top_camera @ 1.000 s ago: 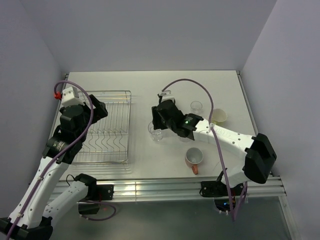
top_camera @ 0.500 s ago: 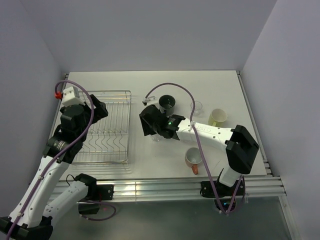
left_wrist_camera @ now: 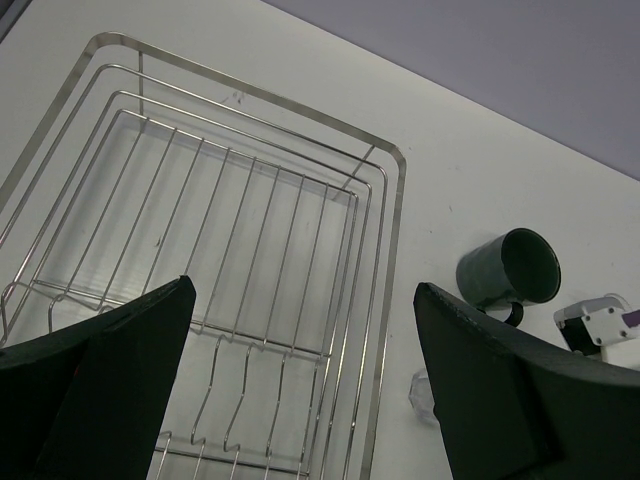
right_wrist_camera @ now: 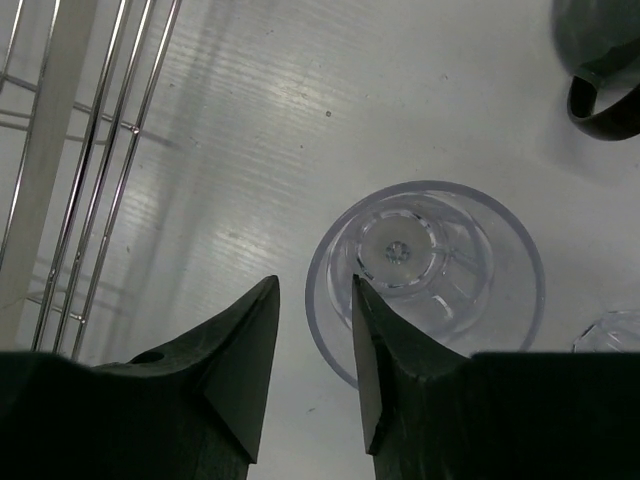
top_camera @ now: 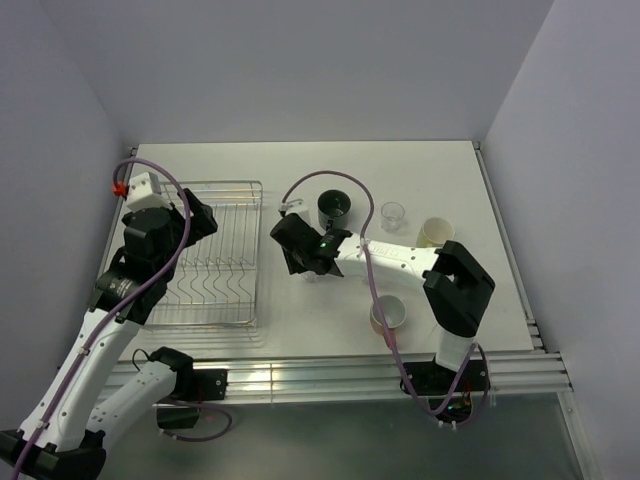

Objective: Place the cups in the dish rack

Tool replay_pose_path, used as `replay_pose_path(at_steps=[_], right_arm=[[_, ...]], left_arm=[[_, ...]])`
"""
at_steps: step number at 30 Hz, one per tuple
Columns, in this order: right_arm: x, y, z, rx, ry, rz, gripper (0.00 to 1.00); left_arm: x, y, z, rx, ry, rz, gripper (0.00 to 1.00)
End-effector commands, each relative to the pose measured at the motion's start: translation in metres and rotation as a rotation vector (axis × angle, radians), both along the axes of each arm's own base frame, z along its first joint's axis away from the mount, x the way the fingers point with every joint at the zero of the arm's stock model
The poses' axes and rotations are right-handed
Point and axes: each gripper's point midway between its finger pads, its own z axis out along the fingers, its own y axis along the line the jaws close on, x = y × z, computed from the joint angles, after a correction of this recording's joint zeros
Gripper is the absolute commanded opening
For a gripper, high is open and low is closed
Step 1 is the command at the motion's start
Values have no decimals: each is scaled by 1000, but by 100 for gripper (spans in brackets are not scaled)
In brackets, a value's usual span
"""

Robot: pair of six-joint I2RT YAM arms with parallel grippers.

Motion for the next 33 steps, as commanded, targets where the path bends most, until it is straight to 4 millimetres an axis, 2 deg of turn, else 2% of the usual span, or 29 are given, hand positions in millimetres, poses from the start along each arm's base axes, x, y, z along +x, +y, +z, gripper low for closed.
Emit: replay_pose_path(at_steps=[1,3,8,12,15,16,17,19,21,22,24,25,26,27,28,29,30,33], right_arm=[[10,8,10,-4,-28,-10,41],[10,9,9,-10,-25,-3,34],[10,9,5,-35,-11,5,24],[11,5,20,-34,-25,-2,0],[10,10,61,35,-58,33,0],[8,12,85,82,-81,49,0],[8,11,100,105,-97,56,0],[8,8,145,193,-142,73,0],[6,5,176,277,-168,92,0],[8,-6,200,341,-194,86,0],[1,-3,221,471,-179,153,0],[-6,-8,241,551,-191,185,0],[-10,-12,251,637,-154,246,0],[-11,-11,254,718,-138,264,0],[-19,-15,267,778,-141,300,0],[-23,-20,263,832,-87,317,0],[-24,-20,274,881,-110,348,0],[-39,-24,288,998,-85,426,0]], left_arm=[[1,1,11,13,-24,-7,99],[1,0,10,14,-21,-9,99],[2,-2,8,14,-12,-17,99],[3,-4,8,13,-13,-27,99],[4,-11,10,-1,-20,-62,99],[5,-14,12,-14,-24,-74,99],[6,-18,18,-29,-34,-87,99],[7,-33,24,-73,-36,-155,99],[6,-51,38,-122,-61,-240,99],[5,-58,42,-151,-68,-270,99],[7,-72,54,-200,-107,-331,99],[5,-85,58,-242,-112,-394,99],[4,-93,57,-266,-115,-432,99],[6,-101,68,-297,-160,-472,99],[-1,-114,73,-340,-170,-546,99],[-2,-119,70,-356,-177,-576,99],[-3,-124,86,-375,-251,-615,99],[-13,-141,91,-420,-297,-737,99]])
